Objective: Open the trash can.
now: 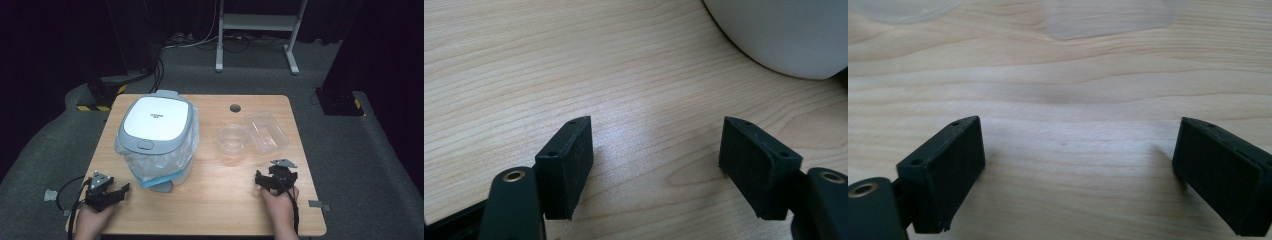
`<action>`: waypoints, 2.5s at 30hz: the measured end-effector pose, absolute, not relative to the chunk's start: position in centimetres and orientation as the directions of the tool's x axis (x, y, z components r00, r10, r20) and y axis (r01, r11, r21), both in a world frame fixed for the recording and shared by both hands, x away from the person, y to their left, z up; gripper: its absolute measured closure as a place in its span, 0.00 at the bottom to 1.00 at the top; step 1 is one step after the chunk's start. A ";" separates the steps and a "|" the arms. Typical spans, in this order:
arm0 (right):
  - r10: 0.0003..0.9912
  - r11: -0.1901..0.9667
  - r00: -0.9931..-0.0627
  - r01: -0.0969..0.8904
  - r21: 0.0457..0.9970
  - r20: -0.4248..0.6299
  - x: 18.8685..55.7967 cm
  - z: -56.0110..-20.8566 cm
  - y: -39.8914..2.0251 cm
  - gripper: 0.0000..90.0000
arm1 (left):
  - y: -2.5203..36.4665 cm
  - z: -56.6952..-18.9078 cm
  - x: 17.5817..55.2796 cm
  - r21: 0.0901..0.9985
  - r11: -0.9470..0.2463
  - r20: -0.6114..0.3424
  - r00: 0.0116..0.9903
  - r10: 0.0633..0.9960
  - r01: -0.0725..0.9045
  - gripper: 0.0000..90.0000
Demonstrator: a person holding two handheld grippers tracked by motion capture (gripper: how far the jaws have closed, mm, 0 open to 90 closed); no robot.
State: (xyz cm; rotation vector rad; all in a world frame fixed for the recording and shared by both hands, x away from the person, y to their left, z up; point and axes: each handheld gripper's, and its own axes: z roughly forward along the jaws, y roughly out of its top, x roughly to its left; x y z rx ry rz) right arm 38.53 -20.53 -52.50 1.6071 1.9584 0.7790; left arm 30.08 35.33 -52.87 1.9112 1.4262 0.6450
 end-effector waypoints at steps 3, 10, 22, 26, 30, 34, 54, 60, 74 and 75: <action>0.981 0.150 -0.196 0.700 0.698 -0.014 38.3 -52.5 -20.5 0.07 | 35.3 -52.9 30.1 0.750 -0.189 0.002 0.284 0.959 0.634 0.33; 0.980 0.150 -0.198 0.701 0.697 -0.012 38.3 -52.5 -20.4 0.07 | 35.3 -52.9 30.0 0.751 -0.190 0.001 0.286 0.958 0.633 0.33; 0.980 0.151 -0.196 0.703 0.695 -0.015 38.3 -52.5 -20.4 0.08 | 35.3 -52.9 29.9 0.752 -0.190 -0.004 0.292 0.956 0.632 0.34; 0.979 0.154 -0.201 0.711 0.686 -0.011 38.1 -52.0 -20.2 0.23 | 35.4 -52.9 29.9 0.752 -0.189 -0.005 0.291 0.957 0.631 0.35; 0.966 0.199 -0.259 0.699 0.687 -0.016 37.6 -51.6 -19.0 0.27 | 35.4 -52.9 29.9 0.754 -0.181 -0.007 0.284 0.959 0.631 0.36; 0.955 0.213 -0.295 0.676 0.705 -0.005 37.2 -51.2 -17.9 0.32 | 35.4 -52.9 29.9 0.757 -0.182 -0.004 0.282 0.959 0.628 0.40; 0.819 0.419 -0.573 0.560 0.715 -0.031 34.8 -51.8 -7.2 0.50 | 35.3 -52.8 29.7 0.768 -0.213 0.003 0.330 0.944 0.604 0.72; 0.799 0.413 -0.602 0.535 0.737 -0.010 34.9 -51.4 -5.4 0.54 | 35.3 -52.7 29.9 0.765 -0.213 0.001 0.330 0.944 0.607 0.80; 0.791 0.385 -0.612 0.456 0.802 -0.031 35.9 -49.4 -1.8 0.59 | 32.9 -50.1 34.9 0.826 -0.106 -0.050 0.260 0.964 0.553 0.93; 0.790 0.385 -0.612 0.451 0.805 -0.034 36.1 -49.4 -1.6 0.59 | 32.5 -49.9 35.1 0.829 -0.113 -0.047 0.268 0.962 0.549 0.93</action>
